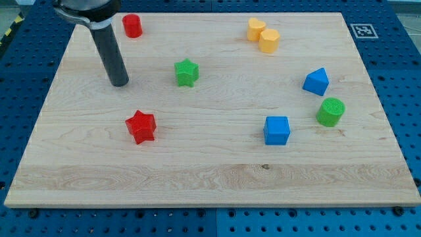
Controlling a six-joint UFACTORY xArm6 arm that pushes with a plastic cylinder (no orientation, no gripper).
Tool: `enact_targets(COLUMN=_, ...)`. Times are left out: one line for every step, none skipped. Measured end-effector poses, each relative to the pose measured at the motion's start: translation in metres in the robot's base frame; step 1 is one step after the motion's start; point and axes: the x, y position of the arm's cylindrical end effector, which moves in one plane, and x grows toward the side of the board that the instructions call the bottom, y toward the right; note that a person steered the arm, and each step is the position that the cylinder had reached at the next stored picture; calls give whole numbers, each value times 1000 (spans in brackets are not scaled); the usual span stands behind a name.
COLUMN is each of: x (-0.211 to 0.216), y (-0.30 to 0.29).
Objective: Move the red star towards the left of the green star
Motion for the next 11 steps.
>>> enact_targets(x=3, y=19)
enact_targets(x=6, y=43)
enact_targets(x=32, y=54)
enact_targets(x=50, y=61)
enact_targets(x=79, y=90)
enact_targets(x=108, y=105)
enact_targets(x=143, y=90)
enact_targets(x=147, y=53)
enact_targets(x=135, y=51)
enact_targets(x=123, y=54)
enact_targets(x=121, y=54)
